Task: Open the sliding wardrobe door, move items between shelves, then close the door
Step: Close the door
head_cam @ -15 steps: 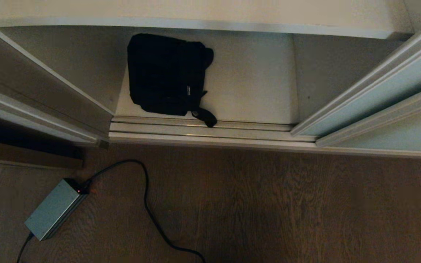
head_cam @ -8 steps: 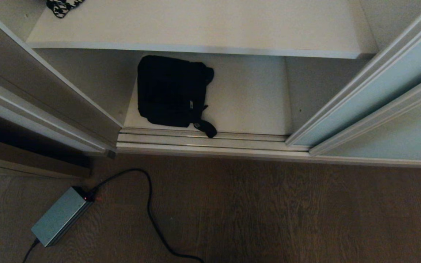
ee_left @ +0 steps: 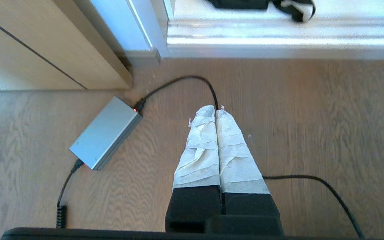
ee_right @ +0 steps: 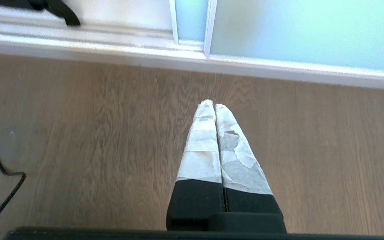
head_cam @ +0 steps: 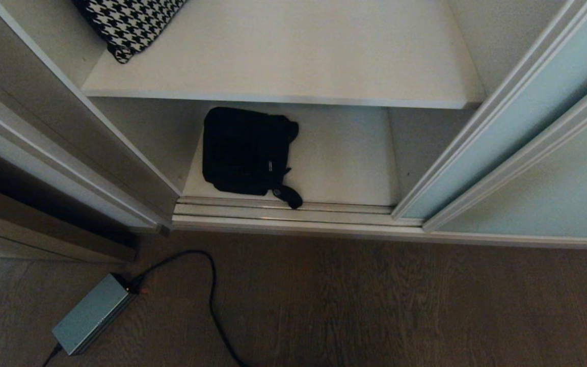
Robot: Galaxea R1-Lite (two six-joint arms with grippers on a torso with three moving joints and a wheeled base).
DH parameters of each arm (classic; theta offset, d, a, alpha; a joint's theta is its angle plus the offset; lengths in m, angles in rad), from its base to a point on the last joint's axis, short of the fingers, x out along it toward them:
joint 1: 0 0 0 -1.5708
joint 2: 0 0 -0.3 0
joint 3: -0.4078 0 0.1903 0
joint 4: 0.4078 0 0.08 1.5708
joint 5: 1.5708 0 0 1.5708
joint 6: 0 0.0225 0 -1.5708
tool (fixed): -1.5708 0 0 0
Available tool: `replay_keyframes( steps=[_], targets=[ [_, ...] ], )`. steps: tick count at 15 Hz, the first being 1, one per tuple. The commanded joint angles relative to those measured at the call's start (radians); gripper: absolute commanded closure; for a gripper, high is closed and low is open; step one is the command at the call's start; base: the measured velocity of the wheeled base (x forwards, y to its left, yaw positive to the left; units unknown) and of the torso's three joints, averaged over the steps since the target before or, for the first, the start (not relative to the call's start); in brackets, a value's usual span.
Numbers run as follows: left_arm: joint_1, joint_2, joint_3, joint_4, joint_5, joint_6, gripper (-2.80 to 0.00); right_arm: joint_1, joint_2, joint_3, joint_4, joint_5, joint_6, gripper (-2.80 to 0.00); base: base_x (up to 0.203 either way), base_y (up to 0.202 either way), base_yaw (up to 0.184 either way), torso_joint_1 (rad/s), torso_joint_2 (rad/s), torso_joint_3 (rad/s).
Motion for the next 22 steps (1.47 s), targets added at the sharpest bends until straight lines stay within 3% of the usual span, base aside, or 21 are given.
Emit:
replay_keyframes(
  steps=[1,12,22],
  targets=[
    [0.000,0.005,0.000,-0.001,0.000,0.000,0.00,0.000,-0.002,0.000,0.000,0.000,0.000,0.00,0.000,0.000,0.000,0.003,0.01,0.197],
    [0.000,0.005,-0.002,0.002,0.000,0.009,0.00,0.000,-0.002,0.000,0.000,0.000,0.000,0.00,0.000,0.000,0.000,0.003,0.00,0.201],
    [0.000,0.005,0.000,0.001,-0.006,0.018,0.00,0.000,-0.002,0.001,0.000,0.000,0.000,0.00,0.000,0.000,0.000,0.001,0.00,0.021]
  ],
)
